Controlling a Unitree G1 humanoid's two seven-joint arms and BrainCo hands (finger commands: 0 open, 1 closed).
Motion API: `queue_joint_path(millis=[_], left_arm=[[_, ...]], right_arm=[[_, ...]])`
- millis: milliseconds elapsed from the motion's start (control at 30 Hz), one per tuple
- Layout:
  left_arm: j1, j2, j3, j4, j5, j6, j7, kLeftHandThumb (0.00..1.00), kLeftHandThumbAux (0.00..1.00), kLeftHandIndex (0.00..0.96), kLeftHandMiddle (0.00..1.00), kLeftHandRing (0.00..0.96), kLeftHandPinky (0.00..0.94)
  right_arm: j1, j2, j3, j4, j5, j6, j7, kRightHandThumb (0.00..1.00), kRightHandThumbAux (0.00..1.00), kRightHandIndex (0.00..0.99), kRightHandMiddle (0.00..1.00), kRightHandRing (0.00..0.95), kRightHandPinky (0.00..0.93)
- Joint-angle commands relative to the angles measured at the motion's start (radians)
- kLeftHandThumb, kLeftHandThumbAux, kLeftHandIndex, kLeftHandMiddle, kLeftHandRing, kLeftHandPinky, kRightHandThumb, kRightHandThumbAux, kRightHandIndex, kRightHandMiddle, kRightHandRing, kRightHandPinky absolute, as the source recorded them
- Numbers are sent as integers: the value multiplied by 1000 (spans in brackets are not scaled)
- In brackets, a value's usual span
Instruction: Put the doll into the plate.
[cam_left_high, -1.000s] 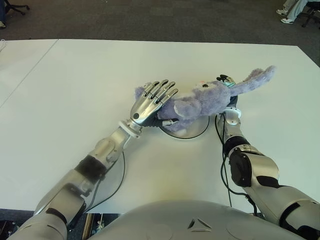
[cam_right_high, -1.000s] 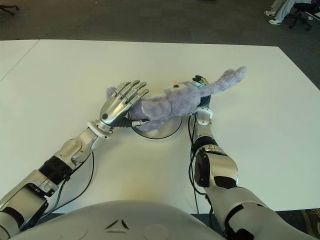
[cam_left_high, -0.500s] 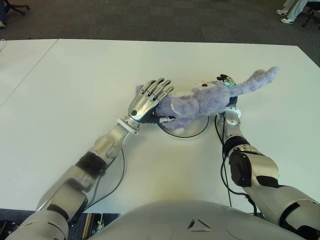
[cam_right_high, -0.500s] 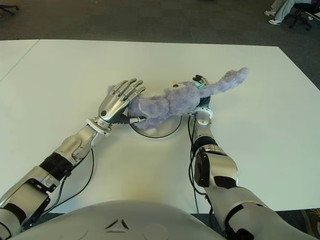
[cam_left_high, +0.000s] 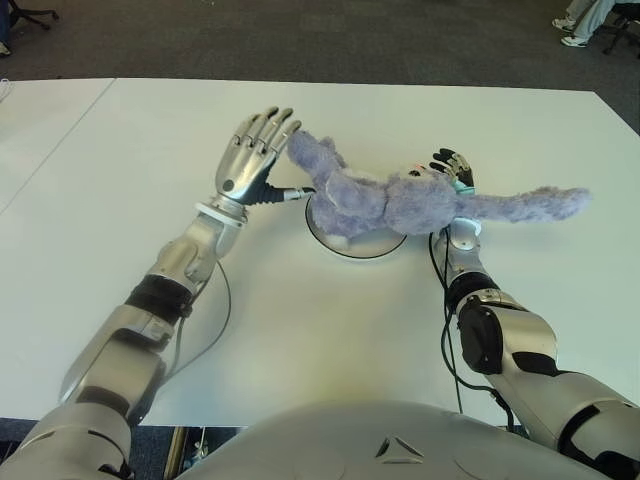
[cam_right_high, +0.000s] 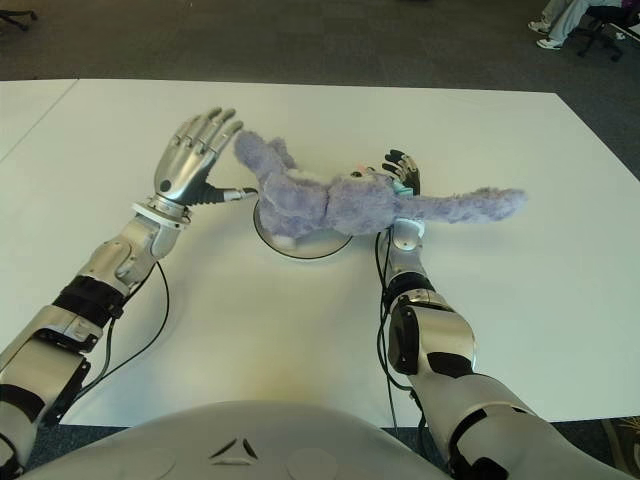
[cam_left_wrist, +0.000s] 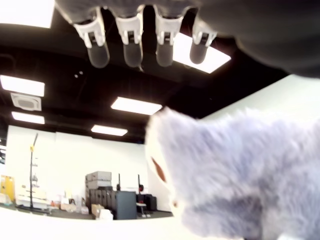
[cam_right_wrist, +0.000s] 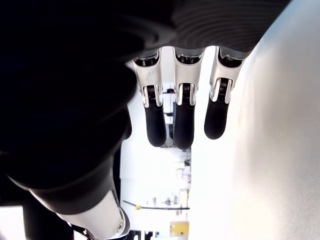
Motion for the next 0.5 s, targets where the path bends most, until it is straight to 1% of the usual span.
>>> queue_joint_path(millis=[33, 100, 200, 333, 467, 500], left_arm=[[-21, 26, 75, -2, -79, -60, 18, 0, 187, 0, 0, 0, 0], [-26, 27, 88, 8, -93, -86, 29, 0, 187, 0, 0, 0, 0], [-38, 32, 108, 25, -118, -131, 40, 0, 189, 0, 0, 0, 0], [-52, 36, 127, 37, -137, -170, 38, 0, 198, 0, 0, 0, 0], [-61, 40, 142, 36, -149, -202, 36, 0, 207, 0, 0, 0, 0], [-62, 41, 146, 34, -150, -210, 36, 0, 216, 0, 0, 0, 0]], right_arm=[[230, 96, 4, 144, 1, 139, 4, 292, 885, 224, 257, 260, 270], [231, 93, 5, 145, -1, 142, 2, 290, 877, 221, 257, 260, 269], [231, 91, 9, 145, -7, 141, -3, 252, 867, 212, 256, 259, 264], [232, 90, 14, 145, -12, 136, -6, 222, 857, 202, 252, 253, 256], [231, 89, 18, 146, -16, 141, -8, 216, 856, 202, 250, 249, 252], [231, 89, 19, 146, -17, 142, -8, 229, 856, 204, 251, 248, 253]])
